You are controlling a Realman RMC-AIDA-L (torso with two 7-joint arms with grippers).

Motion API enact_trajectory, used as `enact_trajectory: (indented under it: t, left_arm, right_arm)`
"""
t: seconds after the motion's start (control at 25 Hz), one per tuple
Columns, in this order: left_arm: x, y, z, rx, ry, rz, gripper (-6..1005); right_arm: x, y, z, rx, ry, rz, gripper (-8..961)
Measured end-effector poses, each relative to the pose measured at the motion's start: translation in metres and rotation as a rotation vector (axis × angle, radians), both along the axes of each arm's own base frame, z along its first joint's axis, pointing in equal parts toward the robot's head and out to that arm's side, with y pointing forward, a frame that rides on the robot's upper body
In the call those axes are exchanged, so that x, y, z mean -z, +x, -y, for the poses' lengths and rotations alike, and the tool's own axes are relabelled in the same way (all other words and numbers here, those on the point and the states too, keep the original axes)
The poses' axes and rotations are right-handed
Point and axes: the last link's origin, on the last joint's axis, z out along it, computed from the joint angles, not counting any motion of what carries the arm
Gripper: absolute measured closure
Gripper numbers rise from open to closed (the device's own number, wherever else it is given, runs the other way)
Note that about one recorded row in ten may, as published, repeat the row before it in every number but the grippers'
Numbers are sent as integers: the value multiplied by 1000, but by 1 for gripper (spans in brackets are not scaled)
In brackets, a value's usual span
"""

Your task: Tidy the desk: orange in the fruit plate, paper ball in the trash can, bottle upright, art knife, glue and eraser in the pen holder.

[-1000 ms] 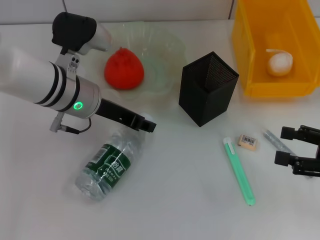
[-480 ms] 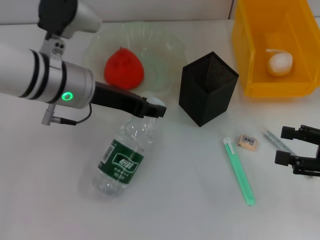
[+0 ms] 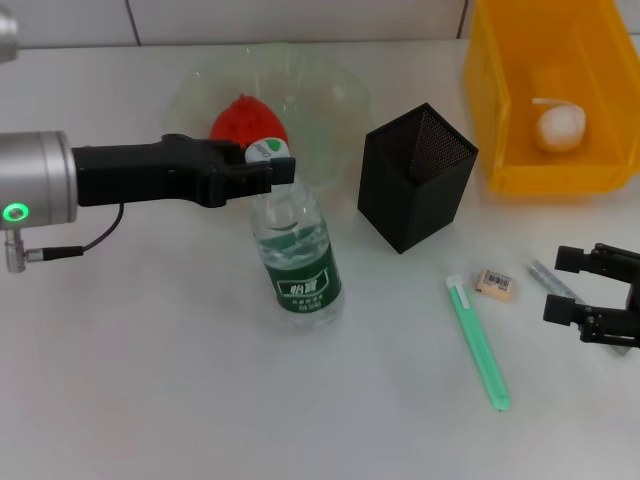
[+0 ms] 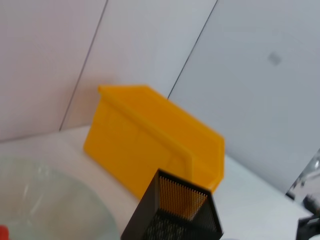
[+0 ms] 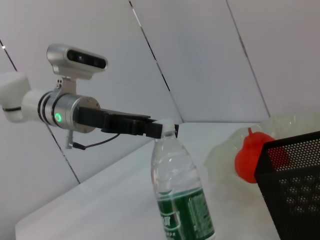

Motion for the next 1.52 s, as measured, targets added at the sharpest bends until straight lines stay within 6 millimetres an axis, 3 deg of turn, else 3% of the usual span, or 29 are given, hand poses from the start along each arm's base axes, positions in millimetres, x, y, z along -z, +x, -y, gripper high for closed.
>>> enact_trajectory:
  t: [0.2,0.28,0.6,0.84,1.36,1.52]
  left_arm:
    - [-4,-11,5,51,40,79,551]
    - [-6,-18,13,167,103,123,551]
    - [0,-25,22,357,181,97,550]
    - [8,-36,25,392,223,86,550]
    - [6,-46,26,343,261,108,550]
    - [5,-47,27,336,265,114,466]
  right_arm:
    - [3,-4,-4,-7,-1,-7,110]
    - [4,-4,-4,-6,-3,-9,110]
    - [9,-10,-8,-10,-19,-34,110]
    - [12,-11,-8,-10,-22,-41,110]
    - [13,-11,-10,-6,-20,-40,110]
    - [14,-12,-11,-8,-21,-41,110]
